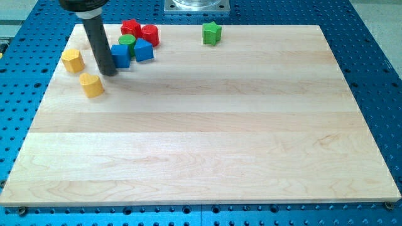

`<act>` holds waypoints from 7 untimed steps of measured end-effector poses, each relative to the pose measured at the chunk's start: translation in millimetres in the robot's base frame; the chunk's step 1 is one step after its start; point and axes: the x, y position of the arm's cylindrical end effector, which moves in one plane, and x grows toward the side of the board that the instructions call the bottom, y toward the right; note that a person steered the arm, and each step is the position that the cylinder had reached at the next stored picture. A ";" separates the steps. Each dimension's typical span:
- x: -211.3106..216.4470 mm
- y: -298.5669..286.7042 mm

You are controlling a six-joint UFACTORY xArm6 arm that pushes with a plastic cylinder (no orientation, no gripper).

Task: Make a group of blocks except the yellow blocks

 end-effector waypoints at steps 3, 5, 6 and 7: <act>-10.6 54.5; -15.6 64.5; -32.0 87.5; -33.1 93.9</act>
